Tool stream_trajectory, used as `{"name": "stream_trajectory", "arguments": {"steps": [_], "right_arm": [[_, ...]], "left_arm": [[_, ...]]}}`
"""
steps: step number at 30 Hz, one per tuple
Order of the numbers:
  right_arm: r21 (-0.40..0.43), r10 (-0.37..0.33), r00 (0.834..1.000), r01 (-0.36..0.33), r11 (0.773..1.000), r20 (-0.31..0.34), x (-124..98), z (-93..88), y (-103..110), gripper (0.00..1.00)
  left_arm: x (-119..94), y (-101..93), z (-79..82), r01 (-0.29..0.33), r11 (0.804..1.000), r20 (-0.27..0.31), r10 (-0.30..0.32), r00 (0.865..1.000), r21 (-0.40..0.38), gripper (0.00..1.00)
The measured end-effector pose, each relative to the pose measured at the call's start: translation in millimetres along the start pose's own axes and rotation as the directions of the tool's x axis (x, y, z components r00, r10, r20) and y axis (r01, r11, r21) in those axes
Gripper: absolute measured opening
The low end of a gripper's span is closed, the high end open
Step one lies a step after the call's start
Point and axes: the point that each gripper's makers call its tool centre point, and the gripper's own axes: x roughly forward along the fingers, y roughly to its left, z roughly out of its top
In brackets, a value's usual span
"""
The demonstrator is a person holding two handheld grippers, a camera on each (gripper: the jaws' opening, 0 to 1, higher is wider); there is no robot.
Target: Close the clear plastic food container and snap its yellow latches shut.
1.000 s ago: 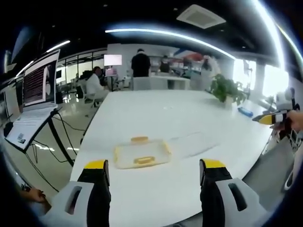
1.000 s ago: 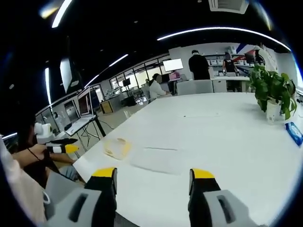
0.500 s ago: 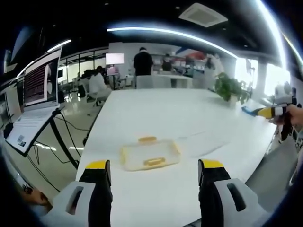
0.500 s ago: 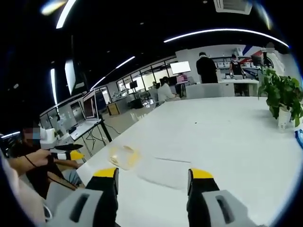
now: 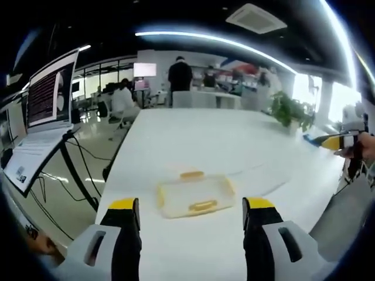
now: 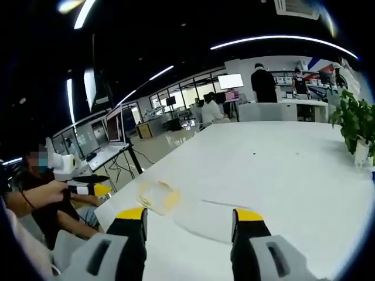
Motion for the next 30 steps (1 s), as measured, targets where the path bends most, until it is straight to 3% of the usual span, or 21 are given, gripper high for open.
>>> {"name": "stream_trajectory", "arguments": {"steps": [17, 20, 30], "right_arm": [[0.000, 0.038, 0.998, -0.038, 0.999, -0.046, 54, -1.0, 29, 0.53], [0.021, 0.042, 0.998, -0.041, 0.999, -0.042, 61, -2.9, 32, 0.47], [0.023, 0.043, 0.997, -0.042, 0.999, -0.071, 94, -6.1, 42, 0.45]], "left_arm": [[40, 21.1, -1.1, 0.015, 1.000, -0.041, -0.015, 0.999, 0.001, 0.64], [46, 24.5, -1.1, 0.015, 1.000, -0.043, -0.015, 0.999, -0.002, 0.61], [65, 37.4, -4.8, 0.000, 1.000, -0.059, -0.001, 0.998, -0.016, 0.51]]}}
